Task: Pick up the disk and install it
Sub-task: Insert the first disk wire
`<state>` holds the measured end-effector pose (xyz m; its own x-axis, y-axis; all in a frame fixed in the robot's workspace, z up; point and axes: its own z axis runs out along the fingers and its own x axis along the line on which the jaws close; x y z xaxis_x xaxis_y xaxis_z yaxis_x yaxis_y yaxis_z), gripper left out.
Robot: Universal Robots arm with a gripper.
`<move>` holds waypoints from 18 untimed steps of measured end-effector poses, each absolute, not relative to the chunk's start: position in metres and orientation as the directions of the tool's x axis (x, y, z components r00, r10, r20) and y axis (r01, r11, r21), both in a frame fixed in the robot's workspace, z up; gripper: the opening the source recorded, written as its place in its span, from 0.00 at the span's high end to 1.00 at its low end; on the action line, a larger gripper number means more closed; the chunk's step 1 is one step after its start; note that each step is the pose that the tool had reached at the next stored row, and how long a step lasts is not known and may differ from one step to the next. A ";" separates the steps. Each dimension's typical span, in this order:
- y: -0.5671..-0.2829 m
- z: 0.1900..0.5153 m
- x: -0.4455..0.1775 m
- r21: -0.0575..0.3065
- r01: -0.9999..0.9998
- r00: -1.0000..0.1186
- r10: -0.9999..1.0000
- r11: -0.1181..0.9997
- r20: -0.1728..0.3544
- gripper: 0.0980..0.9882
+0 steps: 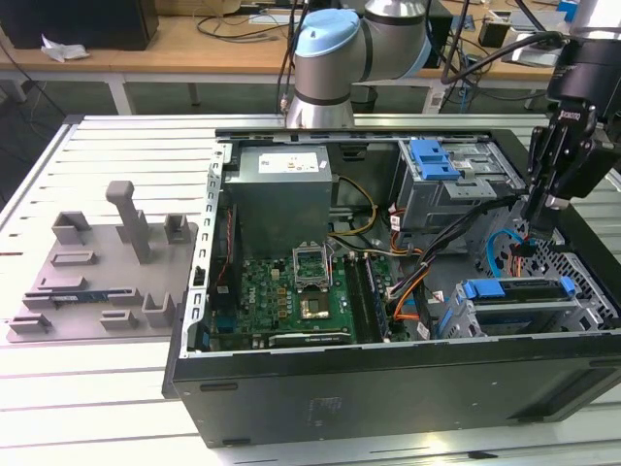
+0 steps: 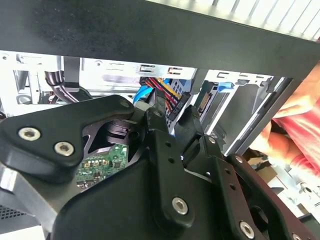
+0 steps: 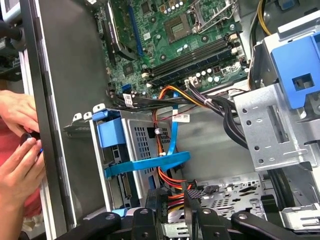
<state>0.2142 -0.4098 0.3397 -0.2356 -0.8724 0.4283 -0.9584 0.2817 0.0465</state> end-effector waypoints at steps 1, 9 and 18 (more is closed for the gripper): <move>-0.410 0.340 0.214 0.047 -0.959 -0.233 -0.873 0.279 0.428 0.71; -0.411 0.338 0.214 0.047 -0.967 -0.207 -0.880 0.250 0.428 0.71; -0.411 0.337 0.214 0.047 -0.967 -0.206 -0.880 0.250 0.429 0.71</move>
<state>0.2142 -0.4112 0.3369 -0.2062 -0.8796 0.4287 -0.9672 0.2498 0.0472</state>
